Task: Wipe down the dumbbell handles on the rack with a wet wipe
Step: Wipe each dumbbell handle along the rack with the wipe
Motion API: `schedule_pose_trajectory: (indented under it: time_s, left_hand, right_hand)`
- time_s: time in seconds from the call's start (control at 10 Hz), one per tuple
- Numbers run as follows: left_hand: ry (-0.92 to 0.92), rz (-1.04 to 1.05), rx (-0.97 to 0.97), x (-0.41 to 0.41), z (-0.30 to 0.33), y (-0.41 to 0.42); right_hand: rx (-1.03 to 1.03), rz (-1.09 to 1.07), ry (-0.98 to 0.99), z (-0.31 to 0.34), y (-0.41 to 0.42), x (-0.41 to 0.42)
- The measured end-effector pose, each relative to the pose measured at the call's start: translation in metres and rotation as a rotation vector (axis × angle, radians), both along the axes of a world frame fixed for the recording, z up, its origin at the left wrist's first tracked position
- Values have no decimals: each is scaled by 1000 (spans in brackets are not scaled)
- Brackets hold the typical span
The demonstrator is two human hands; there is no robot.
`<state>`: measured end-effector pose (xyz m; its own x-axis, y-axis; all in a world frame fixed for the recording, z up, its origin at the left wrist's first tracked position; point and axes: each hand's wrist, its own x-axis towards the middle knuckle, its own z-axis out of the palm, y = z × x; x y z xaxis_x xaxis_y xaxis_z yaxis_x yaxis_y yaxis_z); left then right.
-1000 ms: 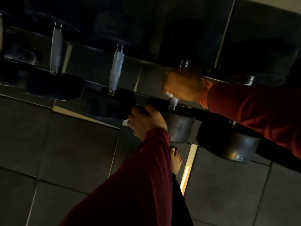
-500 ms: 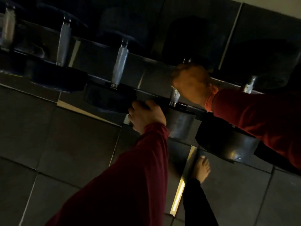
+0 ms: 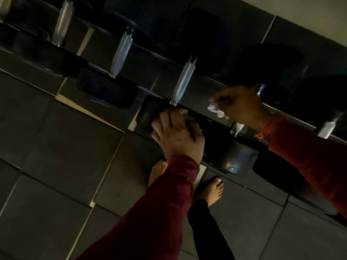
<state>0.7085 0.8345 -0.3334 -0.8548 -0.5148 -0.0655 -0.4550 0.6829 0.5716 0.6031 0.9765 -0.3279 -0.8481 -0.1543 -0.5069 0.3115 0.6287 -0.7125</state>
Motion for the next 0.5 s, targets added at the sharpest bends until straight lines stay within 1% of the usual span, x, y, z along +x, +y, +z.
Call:
schedule_pose_trajectory:
  time_s: [0.1,0.2,0.3,0.4,0.5]
  left_hand:
    - [34,12,185,10,-12,39]
    - [-76,181,332,1,-26,66]
    - [-234,302,373,-6,-34,79]
    - [-230,332,310,-6,-39,83]
    - [-189,329,296,-5,-38,82]
  right_hand:
    - [177,192,107,-7,28,3]
    - [319,540,137,-14,46,7]
    - [308,858,152,-23,53,20]
    - [359,924,201,-34,59,24]
    - [343,897,258,-38,67,20]
